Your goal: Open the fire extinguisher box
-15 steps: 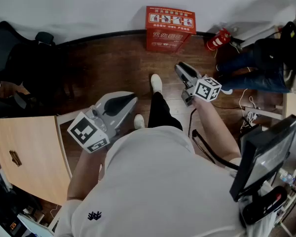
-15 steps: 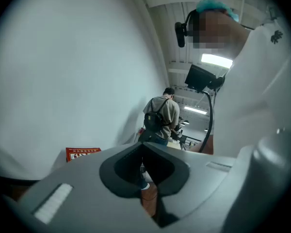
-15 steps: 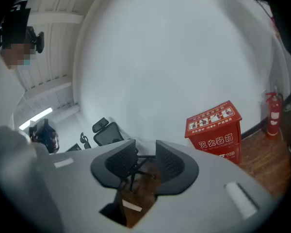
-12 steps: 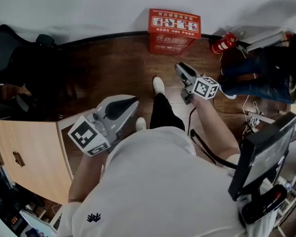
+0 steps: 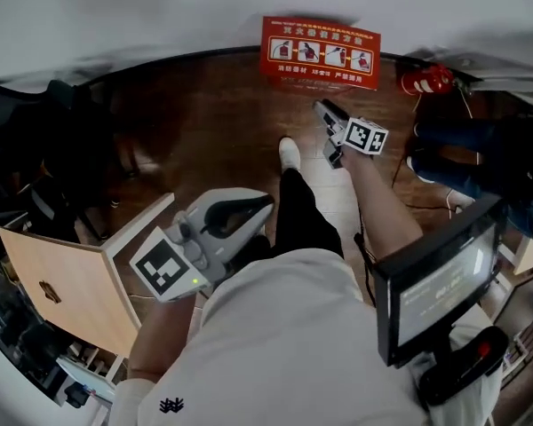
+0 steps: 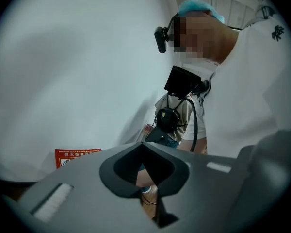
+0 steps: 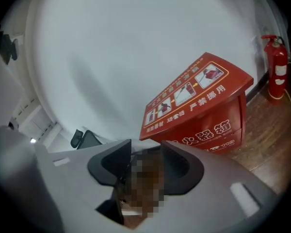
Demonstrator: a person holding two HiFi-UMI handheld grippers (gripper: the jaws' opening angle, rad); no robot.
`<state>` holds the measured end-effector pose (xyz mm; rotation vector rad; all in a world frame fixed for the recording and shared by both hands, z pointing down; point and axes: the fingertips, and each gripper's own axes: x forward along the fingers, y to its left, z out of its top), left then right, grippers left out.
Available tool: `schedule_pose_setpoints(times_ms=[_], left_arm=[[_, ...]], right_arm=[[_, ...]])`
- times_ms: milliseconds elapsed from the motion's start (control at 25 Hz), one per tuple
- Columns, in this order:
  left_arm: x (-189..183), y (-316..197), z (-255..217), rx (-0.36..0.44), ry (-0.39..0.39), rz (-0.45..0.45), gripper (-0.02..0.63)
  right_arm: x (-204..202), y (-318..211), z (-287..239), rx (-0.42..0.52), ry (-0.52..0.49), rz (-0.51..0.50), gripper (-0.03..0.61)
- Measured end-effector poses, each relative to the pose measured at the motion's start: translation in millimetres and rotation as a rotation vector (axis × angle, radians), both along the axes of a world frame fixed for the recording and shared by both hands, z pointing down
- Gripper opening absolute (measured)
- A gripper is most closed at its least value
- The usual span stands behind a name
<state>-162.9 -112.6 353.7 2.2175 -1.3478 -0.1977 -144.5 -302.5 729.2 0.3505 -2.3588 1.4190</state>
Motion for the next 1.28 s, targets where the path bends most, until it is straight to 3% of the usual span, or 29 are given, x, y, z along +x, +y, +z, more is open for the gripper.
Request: schedule_pose_setpoints(times_ms=[200, 400, 600, 720, 920, 1160, 1280], left_arm=[[-1, -34, 17, -0.051, 0.03, 0.0, -0.005], [-5, -43, 14, -0.089, 0.088, 0.011, -0.005], [5, -41, 37, -0.113, 0.103, 0.005, -0.005], [8, -40, 48, -0.124, 0.099, -0.001, -0.005], [14, -42, 60, -0.127, 0.096, 0.004, -0.005], [13, -55, 45, -0.096, 0.128, 0.055, -0.005], [19, -59, 41, -0.078, 0.14, 0.089, -0.005]], right_arm=[[4, -44, 50, -0.122, 0.021, 0.133, 0.195], [6, -71, 50, -0.224, -0.061, 0.3, 0.202], [12, -81, 72, -0.26, -0.163, 0.376, 0.193], [20, -79, 83, -0.288, -0.181, 0.407, 0.121], [29, -70, 93, -0.296, -0.178, 0.417, 0.112], [17, -72, 36, -0.317, -0.289, 0.43, 0.104], [12, -82, 3, -0.281, -0.351, 0.422, 0.104]])
